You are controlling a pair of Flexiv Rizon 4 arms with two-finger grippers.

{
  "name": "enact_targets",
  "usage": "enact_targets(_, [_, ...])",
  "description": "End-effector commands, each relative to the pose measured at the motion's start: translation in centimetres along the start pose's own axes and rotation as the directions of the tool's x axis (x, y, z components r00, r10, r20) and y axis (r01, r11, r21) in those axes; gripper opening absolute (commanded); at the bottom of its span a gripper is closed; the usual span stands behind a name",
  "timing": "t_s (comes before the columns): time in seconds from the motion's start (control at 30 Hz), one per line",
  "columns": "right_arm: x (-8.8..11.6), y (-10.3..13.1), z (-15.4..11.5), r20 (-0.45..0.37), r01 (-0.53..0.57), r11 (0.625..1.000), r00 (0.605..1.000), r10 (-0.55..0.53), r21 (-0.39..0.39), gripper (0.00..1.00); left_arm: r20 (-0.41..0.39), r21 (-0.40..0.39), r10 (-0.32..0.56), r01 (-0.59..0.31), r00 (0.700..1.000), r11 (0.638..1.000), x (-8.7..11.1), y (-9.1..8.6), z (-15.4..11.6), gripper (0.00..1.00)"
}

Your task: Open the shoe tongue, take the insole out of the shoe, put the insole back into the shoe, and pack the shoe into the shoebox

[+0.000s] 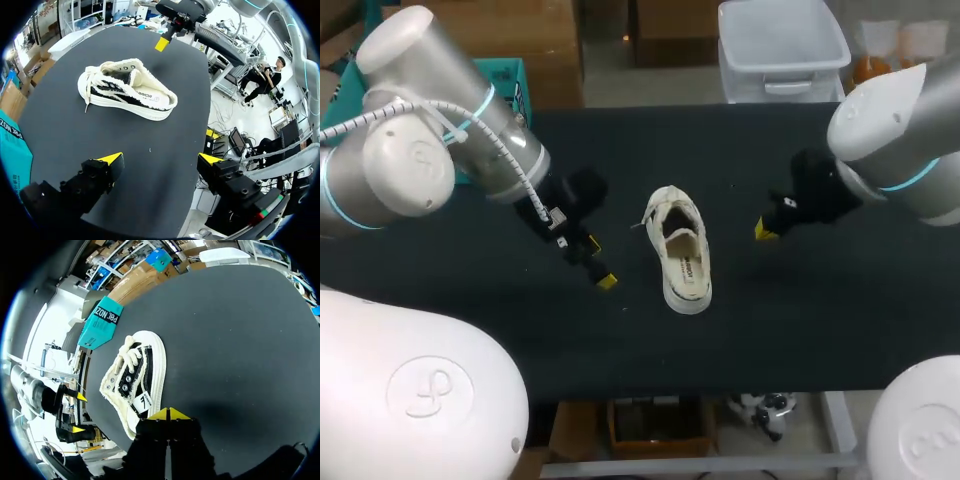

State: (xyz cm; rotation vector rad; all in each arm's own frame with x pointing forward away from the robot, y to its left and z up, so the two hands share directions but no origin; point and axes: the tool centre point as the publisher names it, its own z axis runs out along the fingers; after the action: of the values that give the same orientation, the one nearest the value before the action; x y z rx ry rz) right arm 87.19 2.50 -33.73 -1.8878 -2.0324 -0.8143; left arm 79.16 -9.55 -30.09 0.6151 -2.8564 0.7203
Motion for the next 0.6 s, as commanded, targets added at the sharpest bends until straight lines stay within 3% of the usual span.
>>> enact_targets(0.03, [-0.37,0.78,-0.50,-0.049,0.038,0.986,0.998,-0.030,0.164,0.00,0.011,-0.013,-0.022,0.022,1.000,1.000,0.17,-0.67,0.45,1.00])
enact_targets(0.07, [-0.44,0.86,-0.50,-0.034,0.040,0.984,0.999,-0.034,0.171,0.18,0.002,-0.018,-0.030,0.030,1.000,0.999,0.14,-0.71,0.49,1.00])
enact_targets(0.1, [-0.52,0.94,-0.53,-0.033,0.039,0.984,0.999,-0.033,0.175,0.66,-0.017,-0.022,-0.025,0.024,1.000,0.999,0.10,-0.71,0.51,1.00])
enact_targets(0.13, [-0.59,1.01,-0.65,-0.017,0.028,0.983,1.000,-0.026,0.182,1.00,-0.017,-0.022,-0.025,0.024,1.000,0.999,0.10,-0.71,0.51,1.00])
enact_targets(0.6, [-0.59,1.01,-0.65,-0.017,0.028,0.983,1.000,-0.026,0.182,1.00,-0.017,-0.022,-0.025,0.024,1.000,0.999,0.10,-0.71,0.51,1.00])
